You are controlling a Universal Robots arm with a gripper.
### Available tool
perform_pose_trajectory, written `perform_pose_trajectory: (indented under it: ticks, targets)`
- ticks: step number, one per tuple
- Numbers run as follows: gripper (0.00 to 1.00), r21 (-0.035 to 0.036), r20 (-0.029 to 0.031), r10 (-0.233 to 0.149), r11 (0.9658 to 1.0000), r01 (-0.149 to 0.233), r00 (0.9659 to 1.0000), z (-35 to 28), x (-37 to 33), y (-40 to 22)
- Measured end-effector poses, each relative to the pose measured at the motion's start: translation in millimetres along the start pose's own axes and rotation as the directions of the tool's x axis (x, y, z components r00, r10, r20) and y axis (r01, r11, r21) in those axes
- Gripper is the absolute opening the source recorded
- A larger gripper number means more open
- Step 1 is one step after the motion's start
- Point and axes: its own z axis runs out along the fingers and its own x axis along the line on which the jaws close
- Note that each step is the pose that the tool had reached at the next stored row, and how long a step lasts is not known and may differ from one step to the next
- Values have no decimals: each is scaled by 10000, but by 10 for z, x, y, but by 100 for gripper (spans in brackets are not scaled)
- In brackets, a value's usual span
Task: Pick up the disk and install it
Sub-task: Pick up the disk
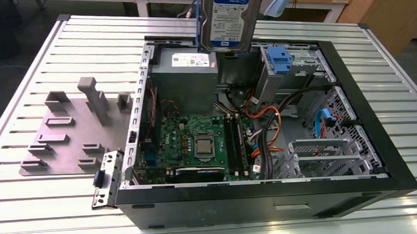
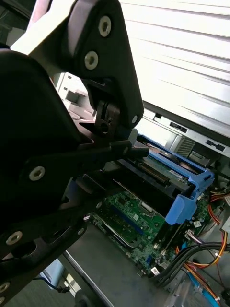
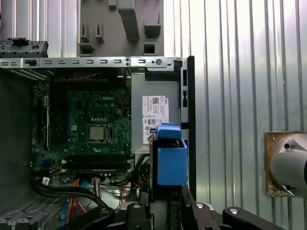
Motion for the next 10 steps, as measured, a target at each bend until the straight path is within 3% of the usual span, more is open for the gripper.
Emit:
perform_pose_trajectory:
  ticks: [5,10]
  targets:
    - [35,-2,-4,-7,10000,7,10000,17,9,-49]
    - [35,-1,-1,-11,10000,11,10000,23,104,-56]
